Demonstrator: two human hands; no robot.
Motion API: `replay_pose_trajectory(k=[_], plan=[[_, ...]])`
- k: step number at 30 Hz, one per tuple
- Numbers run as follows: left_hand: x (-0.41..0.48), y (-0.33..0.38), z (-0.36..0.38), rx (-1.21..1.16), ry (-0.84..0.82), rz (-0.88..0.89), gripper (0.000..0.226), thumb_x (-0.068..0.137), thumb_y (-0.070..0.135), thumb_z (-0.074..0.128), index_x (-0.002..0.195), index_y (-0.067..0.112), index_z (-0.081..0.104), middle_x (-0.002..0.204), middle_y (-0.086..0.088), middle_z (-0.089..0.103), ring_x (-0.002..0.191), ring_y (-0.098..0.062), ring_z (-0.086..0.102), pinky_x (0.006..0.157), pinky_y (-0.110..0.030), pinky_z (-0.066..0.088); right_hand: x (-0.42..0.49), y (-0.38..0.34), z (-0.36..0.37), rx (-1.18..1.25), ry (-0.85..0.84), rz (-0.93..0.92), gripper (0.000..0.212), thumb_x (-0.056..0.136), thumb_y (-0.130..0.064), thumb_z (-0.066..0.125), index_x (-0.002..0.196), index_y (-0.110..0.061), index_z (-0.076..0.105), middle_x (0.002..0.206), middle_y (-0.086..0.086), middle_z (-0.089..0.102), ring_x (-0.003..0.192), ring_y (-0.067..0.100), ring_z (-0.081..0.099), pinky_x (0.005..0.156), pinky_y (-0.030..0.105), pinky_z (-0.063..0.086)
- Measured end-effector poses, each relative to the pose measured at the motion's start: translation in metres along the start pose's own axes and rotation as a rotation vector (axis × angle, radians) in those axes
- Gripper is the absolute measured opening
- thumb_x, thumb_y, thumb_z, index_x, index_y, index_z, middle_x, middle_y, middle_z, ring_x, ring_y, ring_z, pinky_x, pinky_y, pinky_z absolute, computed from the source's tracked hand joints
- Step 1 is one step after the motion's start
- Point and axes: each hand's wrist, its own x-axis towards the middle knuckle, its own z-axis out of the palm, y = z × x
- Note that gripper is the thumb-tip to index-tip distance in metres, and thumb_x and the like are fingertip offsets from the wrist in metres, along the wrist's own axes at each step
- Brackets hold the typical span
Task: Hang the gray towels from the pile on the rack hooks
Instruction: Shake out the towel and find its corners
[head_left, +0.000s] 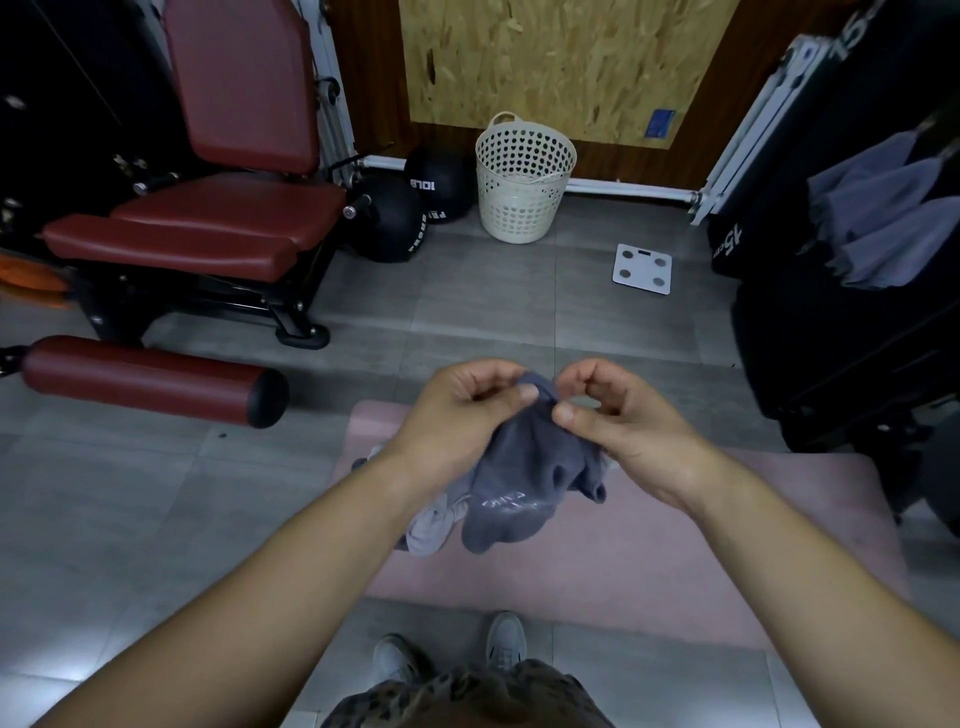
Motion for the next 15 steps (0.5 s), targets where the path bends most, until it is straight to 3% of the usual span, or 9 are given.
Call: replay_pose_trajectory(k=[3,6,9,11,15], plan=[[0.013,0.010,-0.009,-0.140,0.104,0.020,0.013,0.096,0.001,0.059,0.091,0.010,0.067,0.085,-0.006,0.067,0.080,-0.015,0.060,0.081,-0.029,0.049,0.003,0.008,-0.008,-0.330,0.010,-0.024,0.032,0.078,-0.030,0.084,0.097,-0.019,0.061,0.090,-0.007,0.068,0.076,0.008,0.063,0.069,0.025,0.052],[0.028,0.023,-0.022,-0.212,0.208,0.086,0.008,0.098,0.002,0.055,0.103,0.004,0.062,0.090,-0.013,0.060,0.075,-0.014,0.056,0.071,-0.021,0.049,0.000,0.029,-0.017,-0.368,-0.065,0.114,0.042,0.079,-0.037,0.079,0.100,-0.004,0.065,0.090,0.008,0.071,0.081,0.013,0.064,0.072,0.036,0.054],[0.040,0.029,-0.040,-0.183,0.291,0.142,0.010,0.098,0.003,0.055,0.096,0.009,0.063,0.080,-0.002,0.064,0.069,-0.009,0.056,0.065,-0.019,0.047,-0.005,0.058,-0.030,-0.476,-0.155,0.288,0.040,0.079,-0.047,0.074,0.097,-0.012,0.072,0.091,0.005,0.075,0.086,0.015,0.068,0.081,0.041,0.056],[0.044,0.028,-0.054,-0.124,0.333,0.171,0.017,0.098,0.005,0.056,0.088,0.016,0.065,0.074,0.006,0.066,0.068,-0.007,0.055,0.065,-0.019,0.044,-0.008,0.074,-0.039,-0.565,-0.217,0.389,0.029,0.082,-0.049,0.073,0.091,-0.021,0.073,0.086,-0.006,0.075,0.085,0.012,0.068,0.082,0.036,0.056],[0.045,0.026,-0.078,-0.053,0.447,0.202,0.020,0.101,0.009,0.053,0.087,0.019,0.063,0.079,0.000,0.062,0.068,-0.009,0.054,0.061,-0.018,0.046,-0.019,0.095,-0.056,-0.875,-0.329,0.535,0.024,0.082,-0.056,0.067,0.084,-0.033,0.062,0.084,-0.015,0.067,0.078,0.005,0.062,0.071,0.022,0.051]])
